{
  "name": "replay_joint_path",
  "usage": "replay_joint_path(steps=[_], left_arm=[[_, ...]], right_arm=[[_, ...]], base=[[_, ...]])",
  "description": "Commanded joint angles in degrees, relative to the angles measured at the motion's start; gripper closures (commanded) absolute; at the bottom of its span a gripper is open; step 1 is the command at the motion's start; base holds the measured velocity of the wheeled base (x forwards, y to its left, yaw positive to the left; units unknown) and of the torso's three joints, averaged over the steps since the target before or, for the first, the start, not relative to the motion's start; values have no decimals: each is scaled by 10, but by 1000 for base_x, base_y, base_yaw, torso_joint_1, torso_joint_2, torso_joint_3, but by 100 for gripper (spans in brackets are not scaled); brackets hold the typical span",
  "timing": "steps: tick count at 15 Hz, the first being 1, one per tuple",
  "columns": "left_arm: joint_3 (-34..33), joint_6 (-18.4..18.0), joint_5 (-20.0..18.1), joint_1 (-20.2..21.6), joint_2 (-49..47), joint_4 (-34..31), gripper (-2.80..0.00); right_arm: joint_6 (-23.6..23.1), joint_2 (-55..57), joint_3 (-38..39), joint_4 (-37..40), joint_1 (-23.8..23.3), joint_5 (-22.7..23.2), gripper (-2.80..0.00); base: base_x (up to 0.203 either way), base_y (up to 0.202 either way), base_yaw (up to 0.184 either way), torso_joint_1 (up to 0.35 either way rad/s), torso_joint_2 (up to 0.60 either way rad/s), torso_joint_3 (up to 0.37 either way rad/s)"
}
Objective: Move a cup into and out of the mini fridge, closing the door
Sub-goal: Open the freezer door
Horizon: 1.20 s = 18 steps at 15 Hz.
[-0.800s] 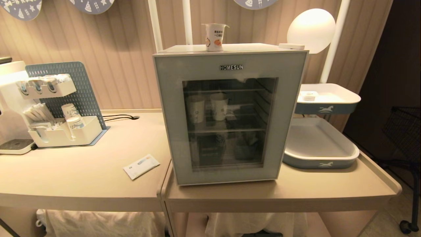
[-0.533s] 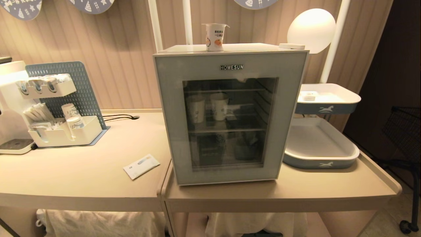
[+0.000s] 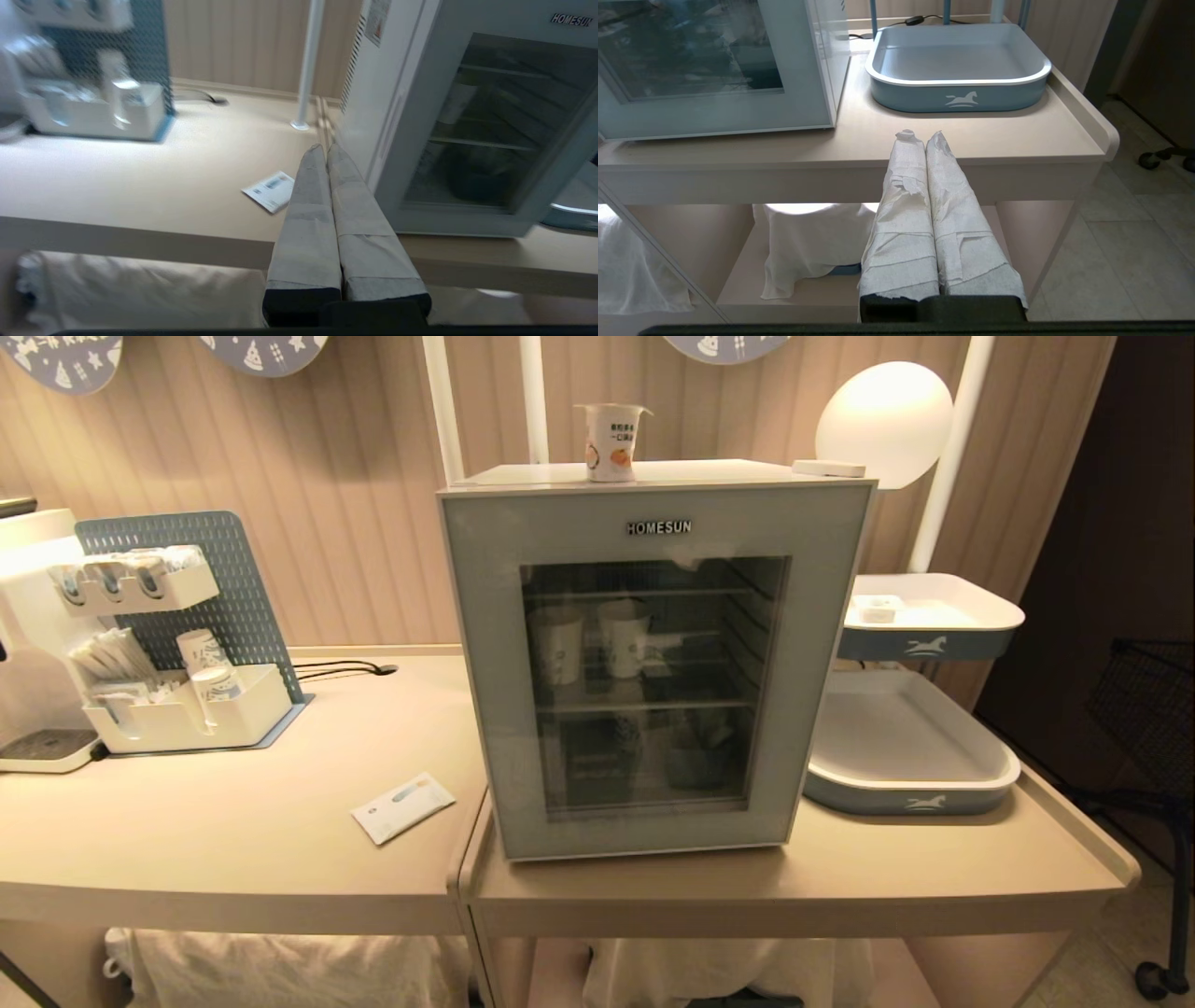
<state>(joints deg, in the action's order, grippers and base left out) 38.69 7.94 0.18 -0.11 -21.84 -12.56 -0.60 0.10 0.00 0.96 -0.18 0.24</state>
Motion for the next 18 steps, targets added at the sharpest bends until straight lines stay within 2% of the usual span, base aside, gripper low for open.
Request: replay_joint_path(steps=[1, 4, 6, 9, 10, 12, 15, 16, 17, 18], left_arm=[[84, 35, -24, -2, -252, -3, 0], [148, 81, -117, -2, -528, 54, 0], [184, 86, -196, -1, -650, 118, 0], [210, 48, -465, 14, -715, 180, 0], [207, 23, -526, 26, -741, 209, 0], [197, -3, -563, 34, -788, 311, 0], [182, -13, -572, 36, -852, 442, 0], [178, -14, -570, 36, -872, 465, -39], [179, -13, -566, 36, -890, 479, -280], [184, -7, -557, 35, -902, 492, -280]], right_arm=[[0, 1, 0, 0, 0, 0, 0], [0, 1, 0, 0, 0, 0, 0], [0, 1, 0, 0, 0, 0, 0], [0, 1, 0, 0, 0, 0, 0], [0, 1, 0, 0, 0, 0, 0], [0, 1, 0, 0, 0, 0, 0], [0, 1, 0, 0, 0, 0, 0], [0, 1, 0, 0, 0, 0, 0], [0, 1, 0, 0, 0, 0, 0], [0, 1, 0, 0, 0, 0, 0]], base=[[0, 0, 0, 0, 0, 0], [0, 0, 0, 0, 0, 0], [0, 0, 0, 0, 0, 0], [0, 0, 0, 0, 0, 0], [0, 0, 0, 0, 0, 0], [0, 0, 0, 0, 0, 0], [0, 0, 0, 0, 0, 0], [0, 0, 0, 0, 0, 0], [0, 0, 0, 0, 0, 0], [0, 0, 0, 0, 0, 0]])
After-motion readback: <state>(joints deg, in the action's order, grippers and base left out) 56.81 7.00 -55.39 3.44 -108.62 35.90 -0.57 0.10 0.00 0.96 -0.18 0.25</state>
